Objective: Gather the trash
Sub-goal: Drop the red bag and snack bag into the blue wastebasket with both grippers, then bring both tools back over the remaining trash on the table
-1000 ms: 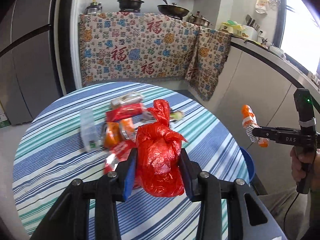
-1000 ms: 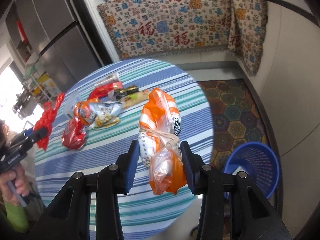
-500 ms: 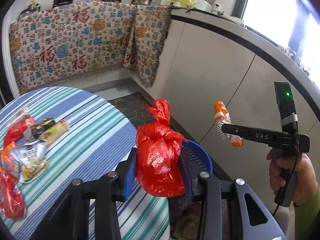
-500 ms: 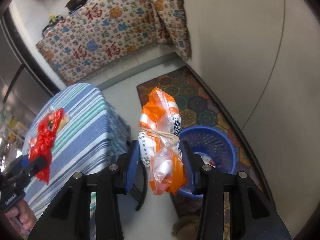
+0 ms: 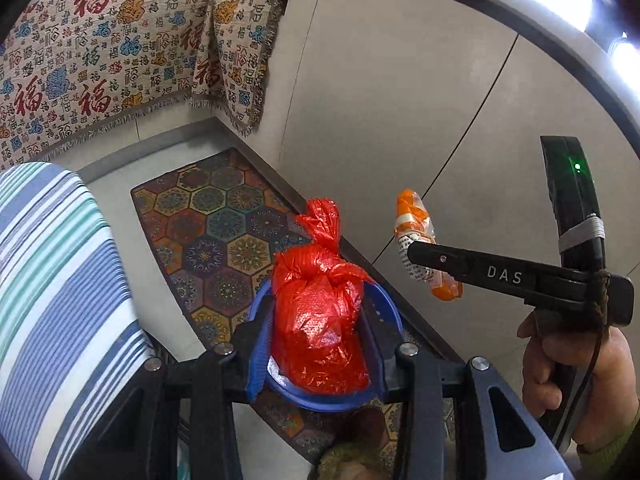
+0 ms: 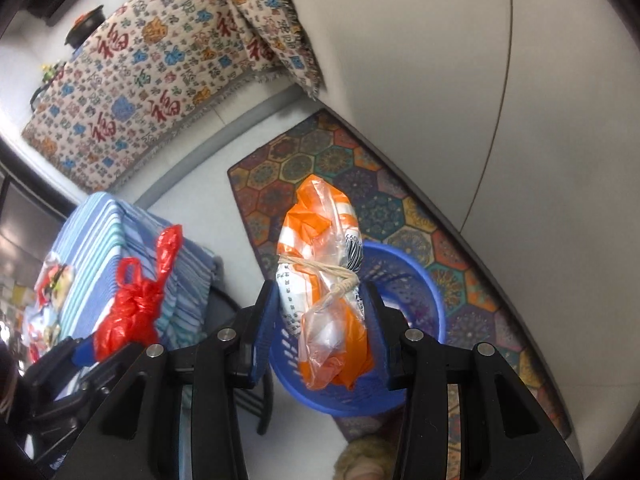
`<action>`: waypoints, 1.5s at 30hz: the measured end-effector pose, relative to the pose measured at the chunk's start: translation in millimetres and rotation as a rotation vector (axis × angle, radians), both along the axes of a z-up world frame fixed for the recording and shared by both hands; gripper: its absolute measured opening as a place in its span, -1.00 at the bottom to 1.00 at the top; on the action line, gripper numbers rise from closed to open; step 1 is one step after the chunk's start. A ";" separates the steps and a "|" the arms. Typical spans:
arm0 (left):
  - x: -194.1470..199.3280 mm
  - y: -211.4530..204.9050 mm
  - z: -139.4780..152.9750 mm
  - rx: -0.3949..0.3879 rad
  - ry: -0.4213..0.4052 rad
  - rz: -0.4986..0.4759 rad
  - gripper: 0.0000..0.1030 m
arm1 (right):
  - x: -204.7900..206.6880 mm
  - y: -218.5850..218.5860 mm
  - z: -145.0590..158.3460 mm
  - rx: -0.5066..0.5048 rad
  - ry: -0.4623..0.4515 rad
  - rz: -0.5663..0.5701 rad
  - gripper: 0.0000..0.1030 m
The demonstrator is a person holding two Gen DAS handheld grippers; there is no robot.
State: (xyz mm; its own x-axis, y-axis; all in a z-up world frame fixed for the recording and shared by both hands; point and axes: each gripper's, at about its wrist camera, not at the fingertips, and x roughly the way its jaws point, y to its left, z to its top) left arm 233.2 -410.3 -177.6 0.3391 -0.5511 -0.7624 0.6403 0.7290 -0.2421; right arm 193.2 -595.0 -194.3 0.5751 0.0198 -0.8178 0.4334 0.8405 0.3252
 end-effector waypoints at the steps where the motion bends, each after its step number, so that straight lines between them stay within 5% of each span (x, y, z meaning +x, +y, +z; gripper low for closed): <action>1: 1.8 -4.9 -3.6 0.006 0.002 -0.002 -0.22 | -0.3 -3.7 -4.2 0.019 0.001 -0.009 -0.16; 9: 14.7 -36.9 -33.3 0.039 0.022 -0.026 -0.21 | 4.4 -20.2 -12.2 0.067 -0.008 -0.048 -0.13; 11: 15.4 -45.3 -41.8 0.046 0.023 -0.051 -0.16 | 3.4 -23.7 -12.9 0.073 -0.020 -0.062 -0.05; 13: 16.3 -55.1 -52.8 0.064 0.036 -0.072 0.08 | 2.7 -28.1 -11.6 0.073 -0.038 -0.096 0.37; 16: 20.5 -61.7 -62.0 0.063 0.046 -0.073 0.18 | -0.3 -32.7 -3.8 0.072 -0.076 -0.137 0.37; 25: 7.0 -29.9 -29.3 0.038 -0.019 0.015 0.18 | -10.4 -21.1 23.9 -0.059 -0.148 -0.156 0.44; 32: -31.3 53.2 33.6 0.023 -0.104 0.102 0.19 | -10.1 19.3 50.4 -0.285 -0.150 -0.091 0.60; 37: -60.1 144.9 58.0 0.059 -0.154 0.209 0.26 | -20.6 68.5 75.4 -0.330 -0.238 -0.063 0.69; 45: -86.3 292.3 48.9 0.177 -0.172 0.423 0.26 | -20.3 244.0 80.4 -0.312 -0.290 0.262 0.73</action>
